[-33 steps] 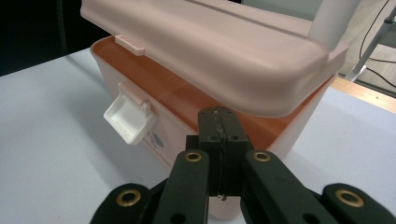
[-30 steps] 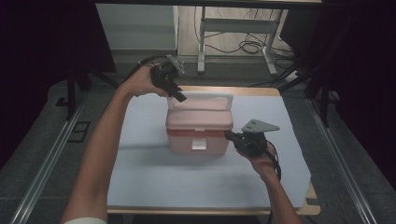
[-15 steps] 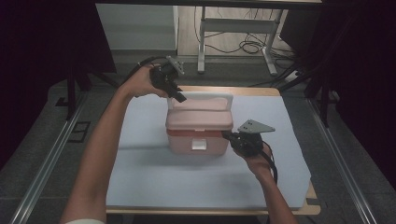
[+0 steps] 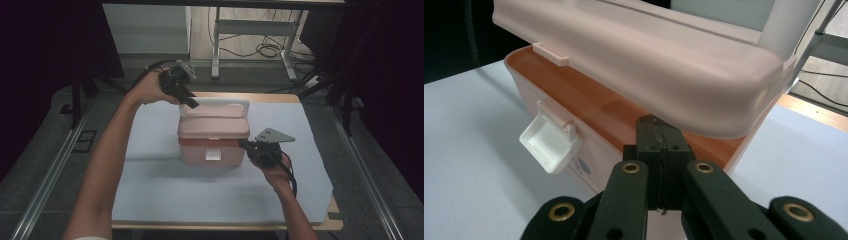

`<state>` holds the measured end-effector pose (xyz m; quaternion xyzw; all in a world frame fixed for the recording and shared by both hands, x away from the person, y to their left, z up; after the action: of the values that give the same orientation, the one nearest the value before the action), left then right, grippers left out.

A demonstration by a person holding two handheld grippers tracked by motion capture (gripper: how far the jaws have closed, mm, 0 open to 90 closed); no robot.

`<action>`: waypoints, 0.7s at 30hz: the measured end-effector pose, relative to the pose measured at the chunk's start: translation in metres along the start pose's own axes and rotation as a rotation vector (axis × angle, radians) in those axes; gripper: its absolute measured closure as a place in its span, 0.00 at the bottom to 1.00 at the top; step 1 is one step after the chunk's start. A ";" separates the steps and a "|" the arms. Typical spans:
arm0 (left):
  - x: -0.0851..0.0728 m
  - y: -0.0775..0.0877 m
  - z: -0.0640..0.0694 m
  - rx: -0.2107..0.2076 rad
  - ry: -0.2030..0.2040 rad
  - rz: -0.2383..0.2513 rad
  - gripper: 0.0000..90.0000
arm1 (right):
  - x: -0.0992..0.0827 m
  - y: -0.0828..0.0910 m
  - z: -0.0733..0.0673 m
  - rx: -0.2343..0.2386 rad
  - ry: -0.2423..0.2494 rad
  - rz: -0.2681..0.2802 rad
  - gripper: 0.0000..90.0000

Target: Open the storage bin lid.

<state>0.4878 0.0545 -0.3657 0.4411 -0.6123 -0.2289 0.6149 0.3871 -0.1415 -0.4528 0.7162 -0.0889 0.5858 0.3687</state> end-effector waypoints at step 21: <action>-0.009 0.024 -0.011 0.128 0.079 0.075 0.57 | 0.002 0.001 0.000 -0.002 0.002 0.011 1.00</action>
<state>0.4908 0.0773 -0.3494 0.4651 -0.6169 -0.1485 0.6173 0.3874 -0.1412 -0.4503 0.7147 -0.0931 0.5886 0.3662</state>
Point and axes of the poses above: each handheld gripper's, and its own axes: y roughly backward along the jaws, x roughly out of its top, z roughly to its right, the point moved 9 cm from there along -y, roughly forward along the jaws, and after that the axes turned 8 degrees about x, right-handed, at the moved point
